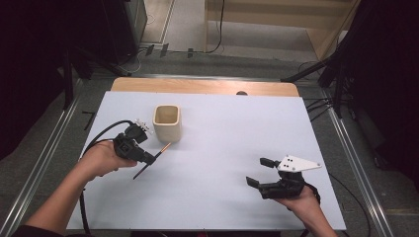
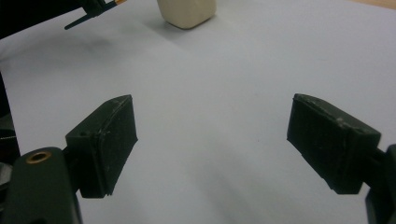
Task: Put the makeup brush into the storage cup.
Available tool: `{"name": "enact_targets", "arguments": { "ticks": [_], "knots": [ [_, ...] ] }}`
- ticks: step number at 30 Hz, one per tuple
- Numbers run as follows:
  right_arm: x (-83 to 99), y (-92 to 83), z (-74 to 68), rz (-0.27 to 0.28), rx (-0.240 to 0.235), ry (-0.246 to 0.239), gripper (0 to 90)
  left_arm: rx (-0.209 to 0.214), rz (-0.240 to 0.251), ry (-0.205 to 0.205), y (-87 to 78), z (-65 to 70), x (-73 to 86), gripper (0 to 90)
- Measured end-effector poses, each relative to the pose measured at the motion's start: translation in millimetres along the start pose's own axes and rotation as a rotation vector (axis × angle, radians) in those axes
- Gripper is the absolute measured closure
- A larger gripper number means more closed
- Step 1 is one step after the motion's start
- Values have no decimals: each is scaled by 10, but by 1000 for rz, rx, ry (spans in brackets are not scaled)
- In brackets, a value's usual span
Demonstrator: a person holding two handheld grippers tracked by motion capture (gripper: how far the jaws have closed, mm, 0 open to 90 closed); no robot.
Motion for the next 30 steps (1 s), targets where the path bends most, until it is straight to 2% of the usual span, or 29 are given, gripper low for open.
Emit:
{"name": "enact_targets", "arguments": {
  "ticks": [1,3,6,9,13,22,27,28,30],
  "knots": [
    [0,0,0,0,0,0,183,11,16,-2,-18,5,-3,845],
    [-2,3,7,-8,-35,10,203,43,53,-16,-49,15,-9,844],
    [-1,12,1,-15,-35,13,203,74,99,-34,-86,39,-18,844],
    [-7,11,-6,-10,-34,8,203,80,125,-31,-100,65,-27,845],
    [-11,8,-8,-4,-32,2,202,111,170,-50,-111,82,-33,844],
    [-8,11,-11,-11,-30,-3,203,96,304,-57,-146,148,-35,845],
    [-2,12,-8,-15,-31,-5,203,91,351,-69,-137,171,-17,844],
    [3,12,-3,-17,-30,3,203,107,351,-72,-126,171,-10,844],
    [6,13,2,-17,-27,7,203,97,350,-77,-109,164,0,844]
  ]
}}
Point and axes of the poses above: each handheld gripper's, and its own axes: y roughly forward along the jaws, x roughly out of its underside, z roughly to its right, the point moved 2 cm from there along y, roughly forward along the jaws, and after that the axes turned 10 degrees about -x, right-handed, at the moved point
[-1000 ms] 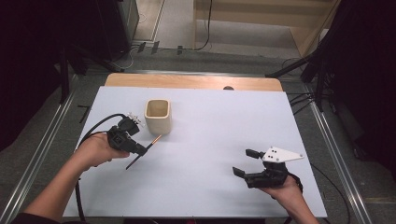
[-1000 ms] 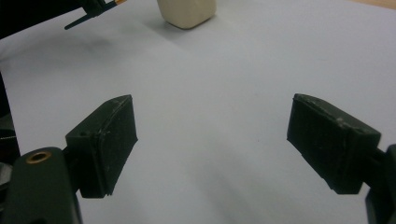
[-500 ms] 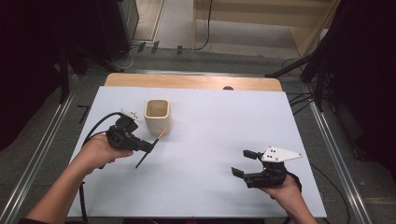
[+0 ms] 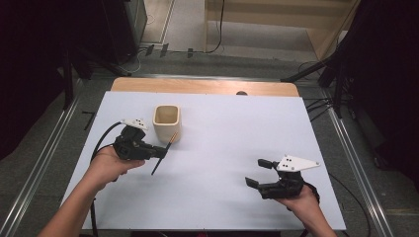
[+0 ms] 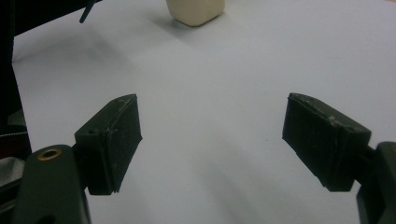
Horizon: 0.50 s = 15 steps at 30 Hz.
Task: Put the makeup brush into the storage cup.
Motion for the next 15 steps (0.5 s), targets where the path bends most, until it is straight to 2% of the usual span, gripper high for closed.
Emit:
{"name": "enact_targets", "arguments": {
  "ticks": [4,8,15],
  "knots": [
    [2,-3,5,3,-1,0,203,2,21,-13,-2,-13,15,844],
    [1,-6,9,6,-3,1,203,11,64,-25,2,14,32,844],
    [-56,-21,-6,47,-10,28,201,54,131,-62,20,68,51,844]
  ]
}}
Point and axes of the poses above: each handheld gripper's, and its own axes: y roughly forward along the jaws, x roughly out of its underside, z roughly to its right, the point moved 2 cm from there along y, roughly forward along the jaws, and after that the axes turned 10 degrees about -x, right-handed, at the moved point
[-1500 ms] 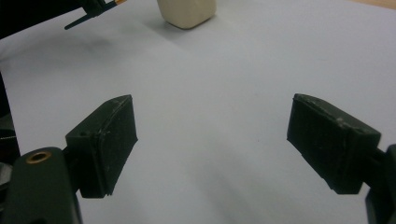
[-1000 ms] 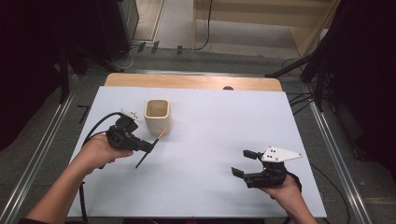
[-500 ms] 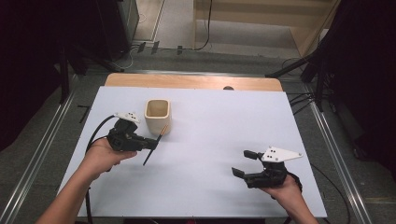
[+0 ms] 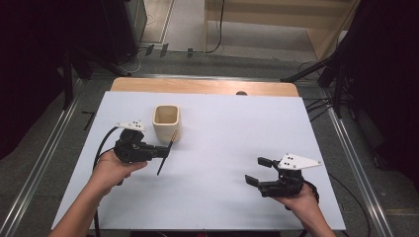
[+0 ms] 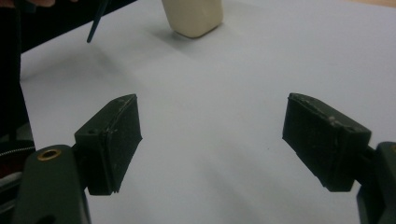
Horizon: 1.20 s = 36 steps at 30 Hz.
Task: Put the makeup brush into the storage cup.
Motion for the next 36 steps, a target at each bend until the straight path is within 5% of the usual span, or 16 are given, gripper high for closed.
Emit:
{"name": "enact_targets", "arguments": {
  "ticks": [7,18,36],
  "knots": [
    [-48,21,-25,22,-20,9,201,58,44,-34,3,39,-5,844],
    [-89,84,-80,28,-35,-8,212,61,134,-16,-4,125,3,845],
    [-349,249,-200,100,-65,51,260,194,136,-104,252,328,25,845]
  ]
}}
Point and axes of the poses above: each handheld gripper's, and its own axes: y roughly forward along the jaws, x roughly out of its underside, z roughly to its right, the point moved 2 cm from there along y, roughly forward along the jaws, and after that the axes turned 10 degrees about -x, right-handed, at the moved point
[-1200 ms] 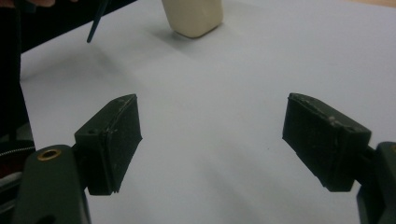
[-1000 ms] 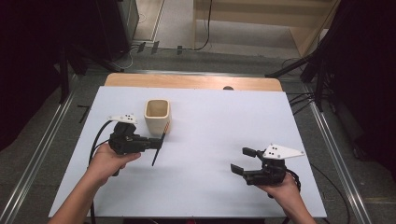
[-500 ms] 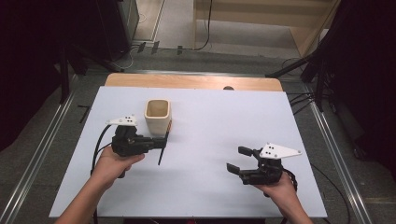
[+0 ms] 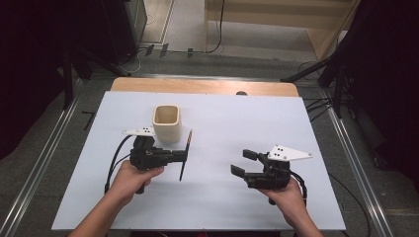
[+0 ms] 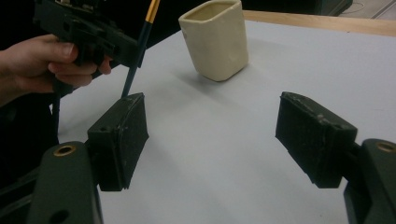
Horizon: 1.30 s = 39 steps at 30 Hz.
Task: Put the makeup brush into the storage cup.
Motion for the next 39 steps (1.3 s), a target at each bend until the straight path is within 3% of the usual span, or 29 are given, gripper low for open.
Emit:
{"name": "enact_targets", "arguments": {
  "ticks": [6,10,19,39],
  "knots": [
    [-58,105,-26,5,-15,30,273,16,-29,-26,89,26,29,846],
    [-87,177,-40,9,-25,50,285,46,-23,-66,165,51,35,845],
    [-171,308,-64,12,-38,86,315,55,-30,-57,299,128,33,845],
    [-292,598,-44,19,-61,217,588,67,-15,-68,489,243,40,845]
  ]
}}
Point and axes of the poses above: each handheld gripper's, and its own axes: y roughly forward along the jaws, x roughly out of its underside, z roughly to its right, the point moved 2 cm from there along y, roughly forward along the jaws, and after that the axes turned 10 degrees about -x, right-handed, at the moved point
